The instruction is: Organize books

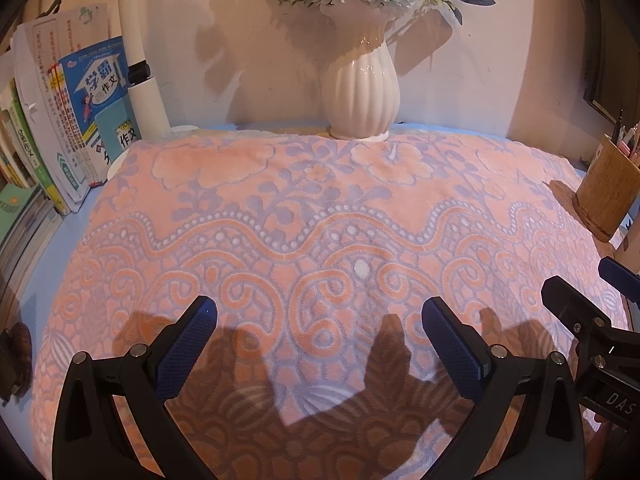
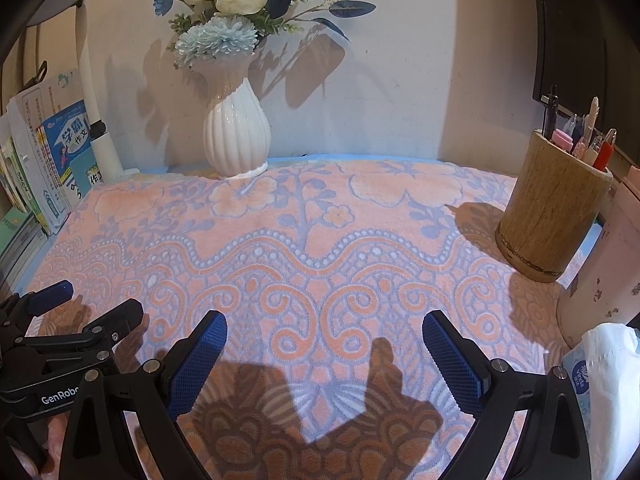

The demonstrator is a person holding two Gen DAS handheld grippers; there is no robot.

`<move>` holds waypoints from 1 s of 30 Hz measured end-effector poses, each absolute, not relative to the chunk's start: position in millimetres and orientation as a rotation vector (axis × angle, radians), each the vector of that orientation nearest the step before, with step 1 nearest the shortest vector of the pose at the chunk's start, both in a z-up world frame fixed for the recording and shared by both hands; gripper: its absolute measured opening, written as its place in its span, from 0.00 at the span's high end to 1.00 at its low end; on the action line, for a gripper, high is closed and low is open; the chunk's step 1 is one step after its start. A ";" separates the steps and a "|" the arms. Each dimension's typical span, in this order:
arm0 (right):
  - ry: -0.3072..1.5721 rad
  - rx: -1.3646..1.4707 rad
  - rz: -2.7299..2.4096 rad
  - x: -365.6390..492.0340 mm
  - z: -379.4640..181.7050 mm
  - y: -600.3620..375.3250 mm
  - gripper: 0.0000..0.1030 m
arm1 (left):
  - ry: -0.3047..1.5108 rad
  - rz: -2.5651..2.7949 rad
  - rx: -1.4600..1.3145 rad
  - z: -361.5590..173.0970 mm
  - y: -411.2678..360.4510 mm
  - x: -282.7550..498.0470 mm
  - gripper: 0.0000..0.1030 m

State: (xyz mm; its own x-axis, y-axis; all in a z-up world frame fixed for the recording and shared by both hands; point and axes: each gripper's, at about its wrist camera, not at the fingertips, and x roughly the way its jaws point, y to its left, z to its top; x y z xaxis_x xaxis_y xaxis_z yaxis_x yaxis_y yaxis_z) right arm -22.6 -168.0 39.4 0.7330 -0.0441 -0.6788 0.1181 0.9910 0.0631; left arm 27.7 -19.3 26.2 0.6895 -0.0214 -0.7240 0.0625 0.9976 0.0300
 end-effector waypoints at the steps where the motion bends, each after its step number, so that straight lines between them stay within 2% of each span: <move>1: 0.743 0.105 -0.090 -22.6 39.1 -168.2 0.05 | 0.809 -0.046 0.054 26.2 -19.4 27.7 0.01; 30: 0.754 0.110 -0.089 -21.4 37.3 -168.3 0.04 | 0.815 -0.047 0.051 23.7 -20.0 27.8 0.01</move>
State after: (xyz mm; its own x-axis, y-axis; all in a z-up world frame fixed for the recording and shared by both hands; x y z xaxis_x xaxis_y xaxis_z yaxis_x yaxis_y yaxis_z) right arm -21.4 -168.3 37.3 0.7255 -0.0413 -0.6870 0.1202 0.9905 0.0674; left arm 27.8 -20.0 23.7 0.6852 -0.0225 -0.7280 0.0617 0.9977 0.0273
